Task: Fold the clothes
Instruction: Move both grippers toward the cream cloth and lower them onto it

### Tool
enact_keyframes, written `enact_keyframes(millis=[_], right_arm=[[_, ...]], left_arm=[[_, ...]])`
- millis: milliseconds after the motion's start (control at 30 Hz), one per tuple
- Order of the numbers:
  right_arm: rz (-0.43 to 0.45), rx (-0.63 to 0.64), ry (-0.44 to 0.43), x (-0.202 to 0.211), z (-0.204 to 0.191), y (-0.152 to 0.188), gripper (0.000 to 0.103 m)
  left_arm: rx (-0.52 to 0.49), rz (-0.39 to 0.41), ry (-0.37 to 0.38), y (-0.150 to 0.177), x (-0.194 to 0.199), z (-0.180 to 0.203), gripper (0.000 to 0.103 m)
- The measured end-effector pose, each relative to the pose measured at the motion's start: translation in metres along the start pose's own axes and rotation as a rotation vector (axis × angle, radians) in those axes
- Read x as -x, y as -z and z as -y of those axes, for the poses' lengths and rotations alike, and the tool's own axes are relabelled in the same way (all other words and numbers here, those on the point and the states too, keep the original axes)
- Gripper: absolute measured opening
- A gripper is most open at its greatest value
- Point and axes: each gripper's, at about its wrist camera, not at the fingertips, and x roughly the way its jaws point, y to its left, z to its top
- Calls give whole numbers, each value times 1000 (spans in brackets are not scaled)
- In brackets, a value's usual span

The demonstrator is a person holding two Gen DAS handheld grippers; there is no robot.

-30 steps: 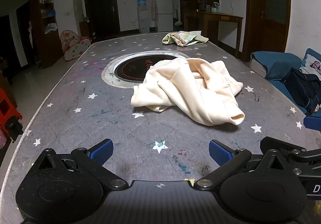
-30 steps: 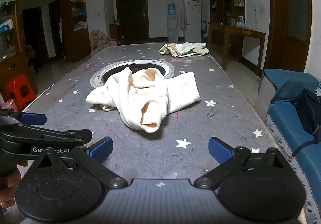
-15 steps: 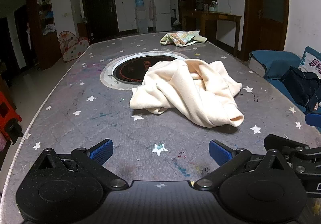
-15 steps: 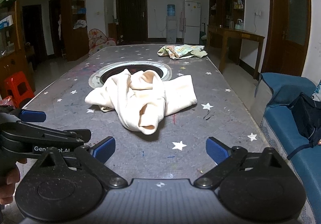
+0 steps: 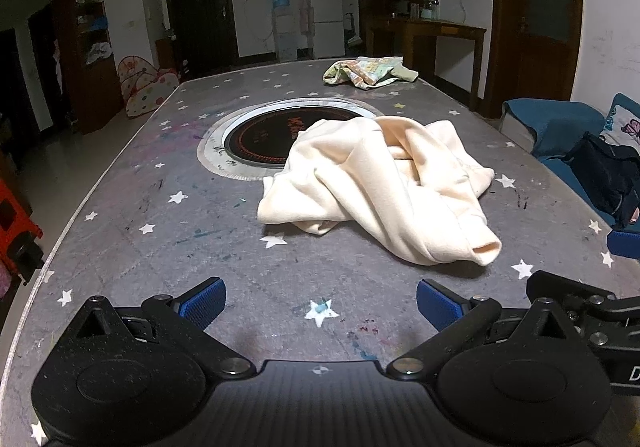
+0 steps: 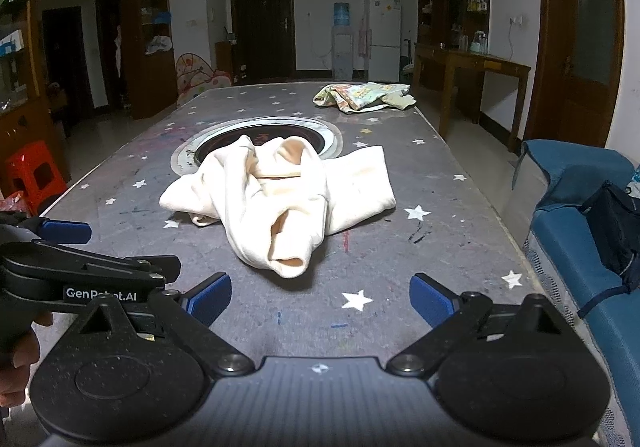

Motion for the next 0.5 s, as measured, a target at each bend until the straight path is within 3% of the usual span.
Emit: enact_keyframes(millis=[267, 500], right_arm=[[-12, -4, -8, -10, 5, -4, 92], [-13, 15, -1, -22, 10, -14, 85]], left_arm=[[-1, 3, 7, -6, -5, -1, 102], [16, -2, 26, -18, -16, -4, 93]])
